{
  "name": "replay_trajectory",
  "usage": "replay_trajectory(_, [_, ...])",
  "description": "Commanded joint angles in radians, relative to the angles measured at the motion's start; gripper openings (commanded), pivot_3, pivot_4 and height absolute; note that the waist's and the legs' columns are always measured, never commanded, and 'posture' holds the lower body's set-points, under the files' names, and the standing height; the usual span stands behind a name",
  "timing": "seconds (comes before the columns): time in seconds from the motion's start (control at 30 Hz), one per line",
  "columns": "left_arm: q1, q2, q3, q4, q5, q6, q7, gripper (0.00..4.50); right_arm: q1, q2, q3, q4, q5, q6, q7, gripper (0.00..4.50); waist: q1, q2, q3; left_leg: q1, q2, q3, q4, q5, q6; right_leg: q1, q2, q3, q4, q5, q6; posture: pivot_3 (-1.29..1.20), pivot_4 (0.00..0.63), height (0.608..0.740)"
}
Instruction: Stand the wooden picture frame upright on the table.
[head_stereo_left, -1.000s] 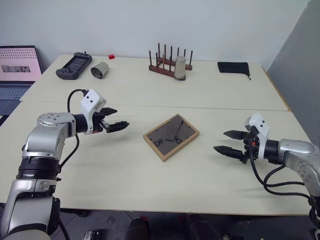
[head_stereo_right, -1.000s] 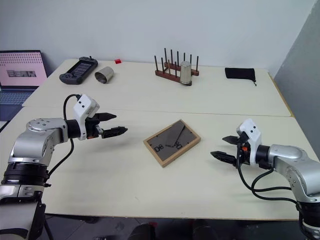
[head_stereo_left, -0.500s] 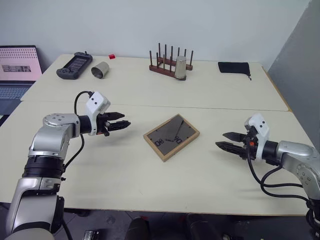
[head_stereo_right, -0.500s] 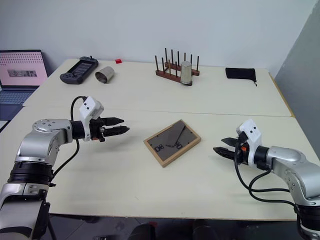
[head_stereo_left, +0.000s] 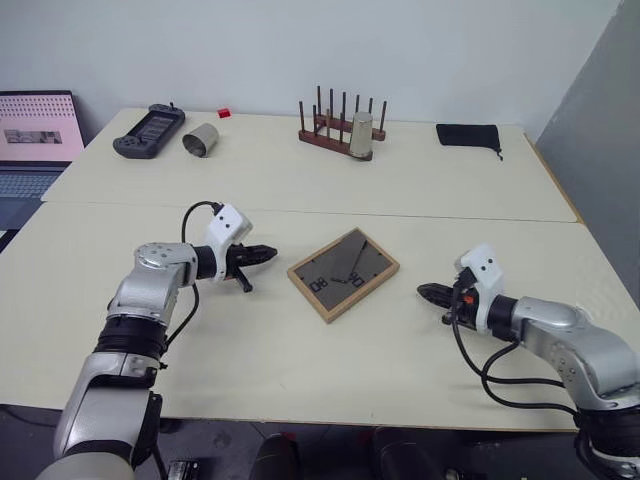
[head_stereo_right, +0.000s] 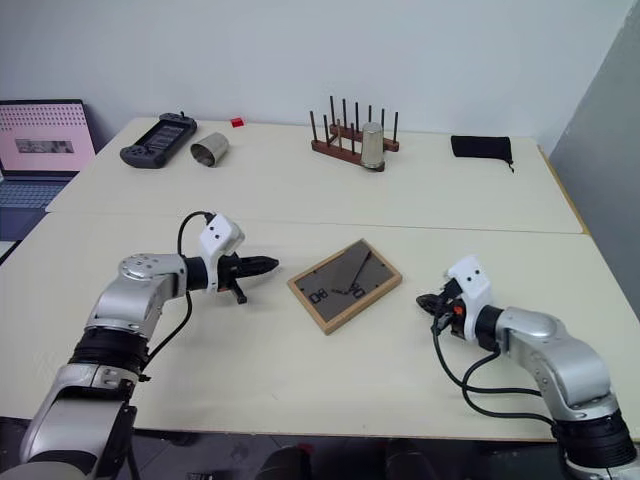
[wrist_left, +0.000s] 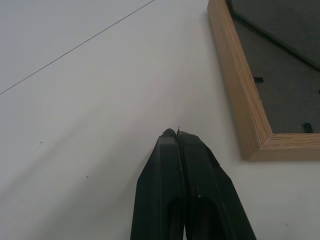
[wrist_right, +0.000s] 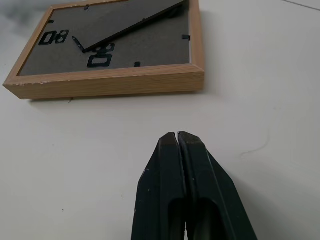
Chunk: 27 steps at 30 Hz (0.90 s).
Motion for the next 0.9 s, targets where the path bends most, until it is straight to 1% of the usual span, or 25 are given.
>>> replay_trajectory(0.03, [-0.032, -0.039, -0.023, 0.041, 0.048, -0.067, 0.048, 0.01, -0.041, 0.021, 0.056, 0.042, -0.085, -0.056, -0.038, 0.04, 0.001, 0.000, 0.000, 0.000, 0.000, 0.000, 0.000, 0.000, 0.000, 0.000, 0.000, 0.000, 0.000, 0.000, 0.000, 0.00, 0.150, 0.740])
replay_trajectory(0.17, [-0.011, -0.059, -0.052, 0.024, 0.061, -0.079, 0.016, 0.01, -0.093, 0.065, 0.099, 0.106, -0.127, -0.092, -0.037, 0.04, 0.000, 0.000, 0.000, 0.000, 0.000, 0.000, 0.000, 0.000, 0.000, 0.000, 0.000, 0.000, 0.000, 0.000, 0.000, 0.00, 0.150, 0.740])
replay_trajectory(0.27, [0.020, -0.063, -0.063, -0.056, 0.031, -0.035, -0.035, 0.01, -0.154, 0.108, 0.126, 0.182, -0.162, -0.124, -0.040, 0.04, -0.003, 0.000, 0.000, 0.000, 0.000, 0.000, 0.000, 0.000, 0.000, 0.000, 0.000, 0.000, 0.000, 0.000, 0.000, 0.00, 0.150, 0.740])
replay_trajectory(0.37, [0.077, -0.034, -0.077, -0.171, 0.030, 0.016, -0.069, 0.01, -0.208, 0.153, 0.144, 0.253, -0.186, -0.159, -0.034, 0.04, -0.002, 0.000, 0.000, 0.000, 0.000, -0.001, 0.000, 0.000, 0.000, 0.000, 0.000, 0.000, 0.001, 0.000, 0.000, 0.00, 0.150, 0.740])
replay_trajectory(0.57, [0.213, 0.041, -0.051, -0.422, -0.022, 0.143, -0.106, 0.01, -0.296, 0.224, 0.161, 0.389, -0.237, -0.231, -0.028, 0.04, -0.004, 0.000, 0.000, 0.000, 0.001, -0.001, 0.000, 0.000, 0.000, 0.000, 0.000, 0.000, 0.001, 0.000, 0.000, 0.00, 0.150, 0.740])
replay_trajectory(0.67, [0.257, 0.056, -0.043, -0.521, -0.044, 0.195, -0.094, 0.01, -0.309, 0.235, 0.160, 0.414, -0.251, -0.249, -0.016, 0.04, -0.003, 0.000, 0.000, 0.000, 0.001, -0.001, 0.000, 0.000, 0.000, 0.000, 0.000, -0.001, 0.001, 0.000, 0.000, 0.00, 0.150, 0.740])
replay_trajectory(0.77, [0.302, 0.051, -0.037, -0.644, -0.079, 0.267, -0.070, 0.01, -0.324, 0.234, 0.156, 0.443, -0.259, -0.269, 0.000, 0.04, 0.000, 0.000, 0.000, 0.000, 0.000, -0.001, 0.000, 0.000, 0.000, 0.000, 0.000, -0.001, 0.001, 0.000, 0.000, 0.00, 0.150, 0.740])
replay_trajectory(0.9, [0.326, 0.041, -0.045, -0.719, -0.097, 0.315, -0.037, 0.01, -0.341, 0.243, 0.141, 0.473, -0.261, -0.286, 0.017, 0.04, 0.000, 0.000, 0.000, 0.000, 0.000, -0.001, 0.000, 0.000, 0.000, 0.000, 0.000, -0.001, 0.001, 0.000, 0.000, 0.00, 0.150, 0.740])
